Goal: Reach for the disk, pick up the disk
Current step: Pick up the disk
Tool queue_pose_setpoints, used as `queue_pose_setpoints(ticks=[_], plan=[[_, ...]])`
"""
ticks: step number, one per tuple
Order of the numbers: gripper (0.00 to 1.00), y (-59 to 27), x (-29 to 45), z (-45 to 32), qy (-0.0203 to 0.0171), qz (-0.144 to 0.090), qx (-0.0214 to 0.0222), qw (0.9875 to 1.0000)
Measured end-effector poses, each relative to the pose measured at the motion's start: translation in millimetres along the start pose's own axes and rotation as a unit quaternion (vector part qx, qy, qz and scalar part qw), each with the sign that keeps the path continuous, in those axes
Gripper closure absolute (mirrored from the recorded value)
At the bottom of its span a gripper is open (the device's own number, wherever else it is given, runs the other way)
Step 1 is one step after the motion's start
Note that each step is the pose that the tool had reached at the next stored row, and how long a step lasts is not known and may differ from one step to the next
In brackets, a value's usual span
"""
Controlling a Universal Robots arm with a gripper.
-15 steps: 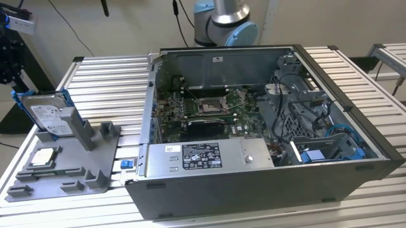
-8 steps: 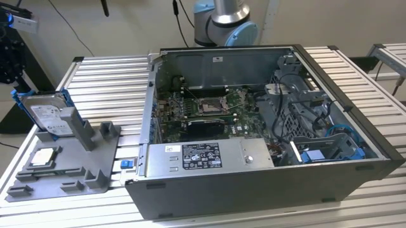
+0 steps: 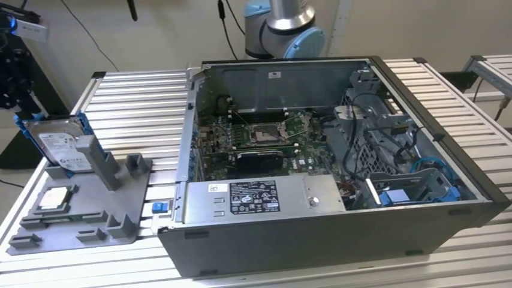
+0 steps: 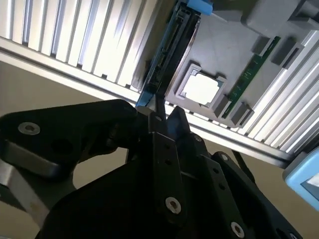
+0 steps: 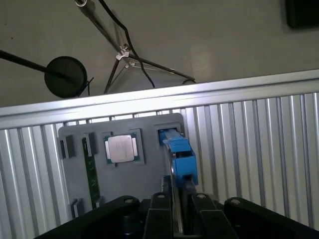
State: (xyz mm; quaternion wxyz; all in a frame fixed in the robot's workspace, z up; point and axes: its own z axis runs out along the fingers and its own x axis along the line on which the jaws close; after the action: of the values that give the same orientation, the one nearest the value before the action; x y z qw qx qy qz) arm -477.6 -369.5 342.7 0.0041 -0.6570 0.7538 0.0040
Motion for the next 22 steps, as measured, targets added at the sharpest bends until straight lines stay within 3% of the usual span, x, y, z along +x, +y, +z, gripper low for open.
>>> queue_pose_setpoints(ticks=[12, 22], plan=[[0.00, -0.2, 0.0, 0.3, 0.0000, -0.001, 0.0000, 1.0000], [0.00, 2.9, -0.1, 14.5, 0.0001, -0.015, -0.0003, 0.9999]])
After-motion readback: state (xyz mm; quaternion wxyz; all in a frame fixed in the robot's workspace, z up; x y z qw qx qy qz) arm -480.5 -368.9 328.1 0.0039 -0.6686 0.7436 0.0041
